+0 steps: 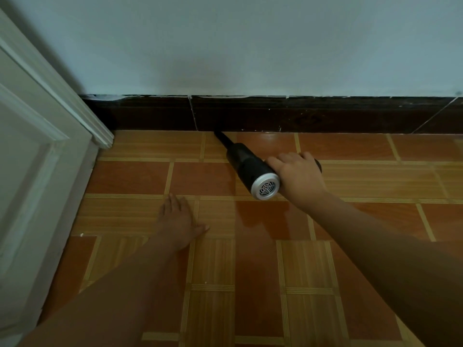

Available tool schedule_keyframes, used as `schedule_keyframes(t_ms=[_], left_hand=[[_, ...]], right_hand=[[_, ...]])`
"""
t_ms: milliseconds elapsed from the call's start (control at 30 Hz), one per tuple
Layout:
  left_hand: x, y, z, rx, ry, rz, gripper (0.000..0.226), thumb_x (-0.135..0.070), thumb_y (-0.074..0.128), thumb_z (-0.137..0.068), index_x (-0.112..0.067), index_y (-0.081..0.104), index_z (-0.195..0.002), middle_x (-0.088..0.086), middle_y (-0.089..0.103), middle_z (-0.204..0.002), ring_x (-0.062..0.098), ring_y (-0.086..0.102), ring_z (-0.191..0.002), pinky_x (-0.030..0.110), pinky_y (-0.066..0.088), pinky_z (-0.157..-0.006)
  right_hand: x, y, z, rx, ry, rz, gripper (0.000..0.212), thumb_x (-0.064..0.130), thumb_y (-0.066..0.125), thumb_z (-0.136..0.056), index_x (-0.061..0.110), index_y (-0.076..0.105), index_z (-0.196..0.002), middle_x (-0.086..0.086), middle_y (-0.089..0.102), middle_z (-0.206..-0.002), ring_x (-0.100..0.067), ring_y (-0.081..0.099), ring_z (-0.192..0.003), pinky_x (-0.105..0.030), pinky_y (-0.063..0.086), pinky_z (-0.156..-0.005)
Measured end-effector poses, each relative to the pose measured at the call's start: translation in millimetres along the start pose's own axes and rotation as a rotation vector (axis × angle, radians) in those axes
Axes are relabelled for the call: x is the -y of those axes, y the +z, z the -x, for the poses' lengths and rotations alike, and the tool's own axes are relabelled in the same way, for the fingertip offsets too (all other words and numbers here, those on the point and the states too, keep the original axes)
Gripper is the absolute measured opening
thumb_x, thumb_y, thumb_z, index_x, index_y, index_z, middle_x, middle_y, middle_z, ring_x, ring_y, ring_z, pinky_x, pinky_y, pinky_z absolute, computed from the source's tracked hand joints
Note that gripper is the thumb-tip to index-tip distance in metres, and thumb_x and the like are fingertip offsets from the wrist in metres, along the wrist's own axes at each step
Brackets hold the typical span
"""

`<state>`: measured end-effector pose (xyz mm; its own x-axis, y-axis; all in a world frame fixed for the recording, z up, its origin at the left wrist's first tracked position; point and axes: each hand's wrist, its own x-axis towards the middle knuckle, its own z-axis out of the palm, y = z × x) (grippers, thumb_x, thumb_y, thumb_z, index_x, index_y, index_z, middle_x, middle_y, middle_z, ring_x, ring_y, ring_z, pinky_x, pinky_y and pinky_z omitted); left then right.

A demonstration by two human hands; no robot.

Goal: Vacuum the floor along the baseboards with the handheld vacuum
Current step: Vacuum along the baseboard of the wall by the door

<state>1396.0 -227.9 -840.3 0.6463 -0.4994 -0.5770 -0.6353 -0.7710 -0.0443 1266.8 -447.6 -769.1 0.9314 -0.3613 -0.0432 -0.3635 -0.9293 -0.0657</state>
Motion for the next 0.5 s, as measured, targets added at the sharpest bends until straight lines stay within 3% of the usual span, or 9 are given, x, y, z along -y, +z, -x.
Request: schedule_keyframes(t_ms=[500], left_hand=[[6,2,1,-0.011,0.037,0.024,0.099,-0.066,0.039,-0.088,-0.003,-0.005,-0.151,0.025,-0.012,-0.156,0.034,-0.009,-0.146,0.041,0.001,-0.119]], right_hand=[[40,4,-25,0.000,-0.057,-0.038,0.027,0.033,0.054,-0.090,0.023,0.050,-0.115,0.002,0.058,-0.103,-0.019,0.052,-0.101,-0.034,0.029,-0.092]])
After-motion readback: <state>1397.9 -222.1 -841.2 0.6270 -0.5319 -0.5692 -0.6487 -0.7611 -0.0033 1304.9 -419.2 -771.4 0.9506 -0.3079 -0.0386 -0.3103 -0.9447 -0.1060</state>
